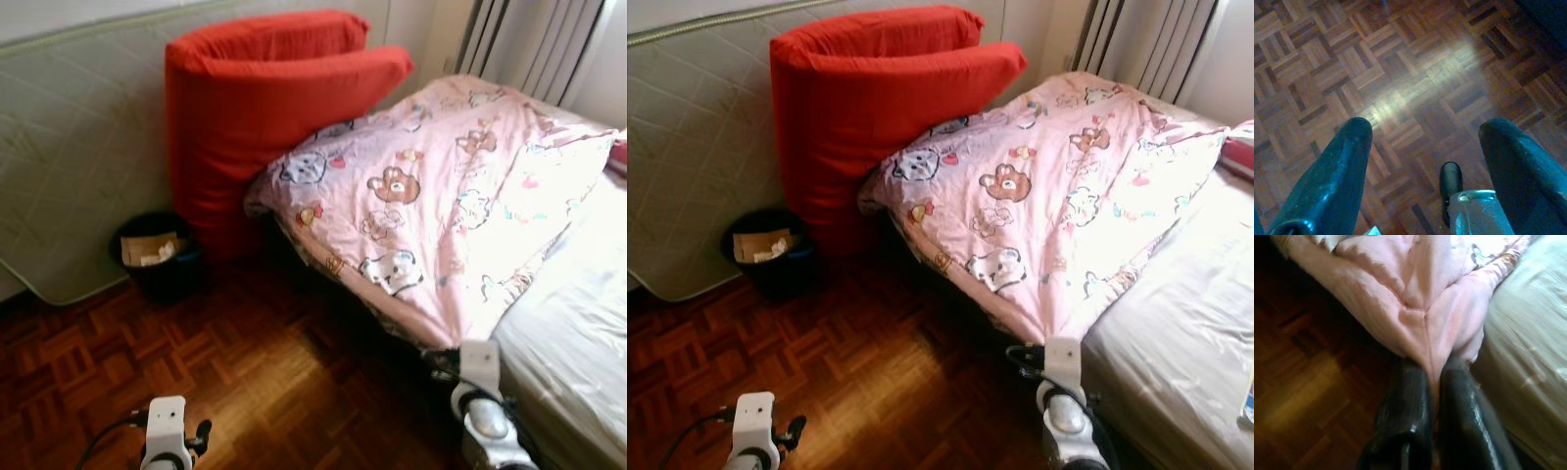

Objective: Clean up the room

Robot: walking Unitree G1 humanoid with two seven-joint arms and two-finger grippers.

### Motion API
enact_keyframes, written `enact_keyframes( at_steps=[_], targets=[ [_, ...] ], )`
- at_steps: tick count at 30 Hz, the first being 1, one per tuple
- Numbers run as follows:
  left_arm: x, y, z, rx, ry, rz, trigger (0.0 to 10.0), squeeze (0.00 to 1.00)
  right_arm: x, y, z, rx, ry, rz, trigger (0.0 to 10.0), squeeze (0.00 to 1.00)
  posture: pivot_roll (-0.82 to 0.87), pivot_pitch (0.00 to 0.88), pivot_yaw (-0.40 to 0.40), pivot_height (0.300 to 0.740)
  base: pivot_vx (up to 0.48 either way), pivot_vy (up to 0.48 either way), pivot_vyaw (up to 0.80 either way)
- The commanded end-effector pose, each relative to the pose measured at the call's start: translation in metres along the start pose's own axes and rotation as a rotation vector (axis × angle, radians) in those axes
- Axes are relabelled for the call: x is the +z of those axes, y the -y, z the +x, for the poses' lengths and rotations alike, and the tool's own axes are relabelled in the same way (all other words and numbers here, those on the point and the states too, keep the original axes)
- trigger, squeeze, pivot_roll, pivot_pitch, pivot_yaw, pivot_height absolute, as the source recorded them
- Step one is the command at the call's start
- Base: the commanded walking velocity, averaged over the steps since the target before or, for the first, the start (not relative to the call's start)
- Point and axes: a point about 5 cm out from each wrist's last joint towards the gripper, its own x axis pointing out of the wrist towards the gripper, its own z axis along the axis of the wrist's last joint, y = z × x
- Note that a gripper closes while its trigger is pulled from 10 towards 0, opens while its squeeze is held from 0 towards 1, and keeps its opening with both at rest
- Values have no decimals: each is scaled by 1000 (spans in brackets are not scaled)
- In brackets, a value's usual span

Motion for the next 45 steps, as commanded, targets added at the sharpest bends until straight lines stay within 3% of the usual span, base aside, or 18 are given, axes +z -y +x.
enact_keyframes(
  at_steps=[1,2,17,18,19,20,21,22,31,32,35,37,41,45],
  targets=[
    [-6,-3,-2,-3,-33,15,10000,0,-13,3,-3,-10,-65,55,10000,0,114,81,-18,740,0,0,0],
    [-6,-3,-2,-2,-34,14,10000,0,-14,4,-3,-15,-72,71,10000,137,114,81,-18,740,0,0,0],
    [-6,-3,-2,-2,-34,14,10000,0,-14,4,-3,-15,-72,71,10000,137,114,81,-18,740,0,0,0],
    [-7,-4,-2,-1,-36,14,10000,0,-14,5,-3,-14,-73,82,10000,796,114,84,-17,740,0,0,0],
    [-13,-7,-4,3,-72,13,10000,0,-13,0,-3,27,-69,86,10000,0,117,94,-18,740,0,0,0],
    [-23,-12,-8,9,-128,14,10000,0,-9,-9,-2,84,-55,102,10000,0,117,94,-18,740,0,0,0],
    [-24,-12,-8,9,-130,14,10000,0,-7,-9,-2,79,-51,104,10000,973,117,94,-18,740,0,0,0],
    [-24,-12,-8,10,-132,15,10000,0,-6,-9,-1,79,-47,106,10000,1000,117,94,-18,740,0,0,0],
    [-25,-13,-8,11,-139,2,10000,0,-8,-8,-2,85,-66,92,10000,1000,120,87,-21,740,0,0,0],
    [-26,-11,-8,4,-152,-1,10000,0,-16,-11,-4,111,-107,76,10000,0,121,84,-23,740,0,0,0],
    [-32,-3,-9,-25,-207,-3,10000,0,-40,-15,-13,171,-212,18,10000,0,122,82,-28,740,0,0,0],
    [-37,-1,-11,-30,-230,13,10000,0,-53,-11,-18,161,-250,26,10000,0,121,83,-32,740,0,0,0],
    [-40,-1,-12,-18,-240,21,10000,0,-93,14,-37,58,-391,16,10000,0,123,83,-35,740,0,0,0],
    [-41,0,-13,-20,-232,37,10000,0,-110,29,-48,-2,-435,59,10000,0,110,79,-27,740,0,0,0]
  ],
)
